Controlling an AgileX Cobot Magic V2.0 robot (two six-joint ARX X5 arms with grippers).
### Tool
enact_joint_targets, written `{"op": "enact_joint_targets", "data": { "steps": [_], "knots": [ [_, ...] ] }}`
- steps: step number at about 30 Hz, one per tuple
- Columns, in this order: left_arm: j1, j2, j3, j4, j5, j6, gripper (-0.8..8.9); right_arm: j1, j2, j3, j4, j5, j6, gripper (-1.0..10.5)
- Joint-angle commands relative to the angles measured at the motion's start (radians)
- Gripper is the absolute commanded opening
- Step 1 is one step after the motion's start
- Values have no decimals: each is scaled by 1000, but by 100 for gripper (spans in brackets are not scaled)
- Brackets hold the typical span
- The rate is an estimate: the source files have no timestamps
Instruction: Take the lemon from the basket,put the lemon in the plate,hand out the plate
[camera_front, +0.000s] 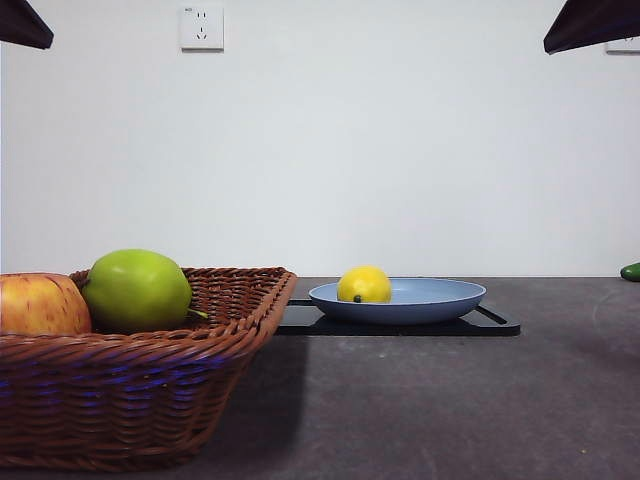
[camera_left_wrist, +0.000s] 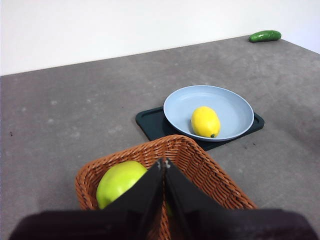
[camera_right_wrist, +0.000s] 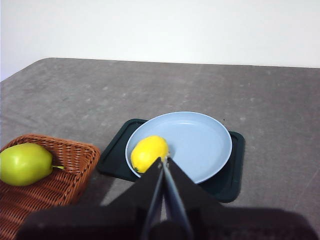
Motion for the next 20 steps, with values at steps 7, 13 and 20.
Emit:
{"op": "enact_joint_targets", "data": {
  "steps": [7, 13, 20],
  "knots": [
    [-2, 5, 12, 10, 1, -7, 8, 6, 0, 15, 13, 4, 16, 11],
    [47, -138, 10, -167, -65, 128, 8, 6, 0, 15, 13, 3, 16, 11],
    [280, -441, -125, -142, -78, 93, 8, 6, -1, 15, 13, 4, 16, 11]
  ]
}}
